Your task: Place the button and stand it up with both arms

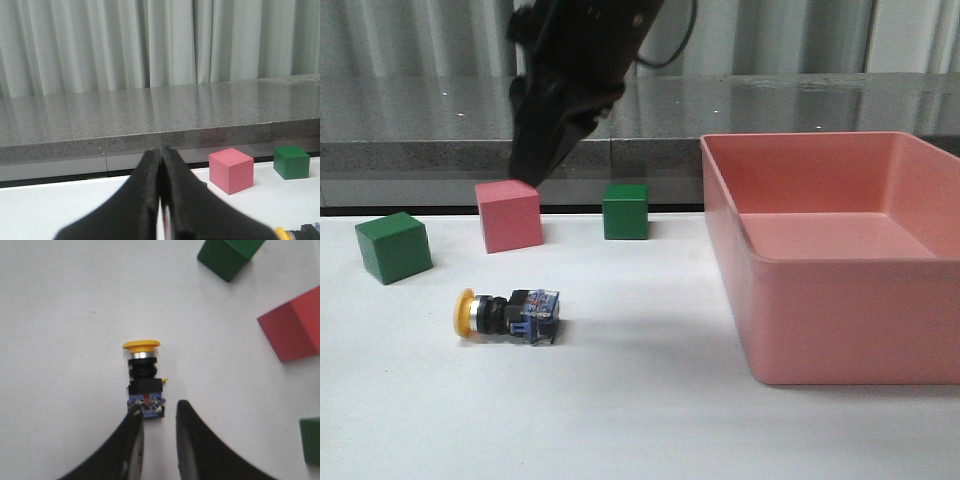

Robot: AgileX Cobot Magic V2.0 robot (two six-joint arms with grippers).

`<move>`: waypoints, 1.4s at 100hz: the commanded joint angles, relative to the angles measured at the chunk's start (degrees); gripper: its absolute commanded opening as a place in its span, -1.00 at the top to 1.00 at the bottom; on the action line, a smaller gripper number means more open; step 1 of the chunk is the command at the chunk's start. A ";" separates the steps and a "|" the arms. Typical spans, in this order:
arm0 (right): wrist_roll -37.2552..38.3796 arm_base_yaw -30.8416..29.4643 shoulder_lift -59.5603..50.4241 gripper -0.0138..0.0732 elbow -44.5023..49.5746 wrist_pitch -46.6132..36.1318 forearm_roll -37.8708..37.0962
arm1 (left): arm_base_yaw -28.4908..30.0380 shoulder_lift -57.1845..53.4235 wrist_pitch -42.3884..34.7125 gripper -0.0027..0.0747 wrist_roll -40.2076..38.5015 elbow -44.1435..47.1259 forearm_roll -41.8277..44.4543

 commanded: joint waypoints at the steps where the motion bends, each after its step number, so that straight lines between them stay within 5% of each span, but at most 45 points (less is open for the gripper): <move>1: 3.26 -3.14 -7.20 0.54 -1.73 1.02 0.89 | -0.37 -1.72 -4.27 0.98 -0.61 2.65 -0.62; 37: 16.15 -18.74 -22.20 0.55 1.46 5.77 0.77 | -0.37 -1.72 -4.27 0.98 -0.61 2.65 -0.62; 71: 23.50 -31.50 -45.18 0.55 31.24 -10.44 0.70 | -0.37 -1.72 -4.27 0.98 -0.61 2.65 -0.62; 95: 24.17 -34.15 -61.93 0.86 50.37 -20.68 0.70 | -0.37 -1.72 -5.67 0.98 -0.61 2.65 -0.62; 121: 25.50 -34.15 -76.11 0.82 60.66 -23.44 0.77 | -0.37 -1.72 -8.32 0.98 -0.61 2.65 -2.01; 140: 25.50 -34.15 -78.09 0.82 62.59 -21.99 0.77 | -0.37 -0.71 -6.20 0.98 -0.61 0.16 -12.79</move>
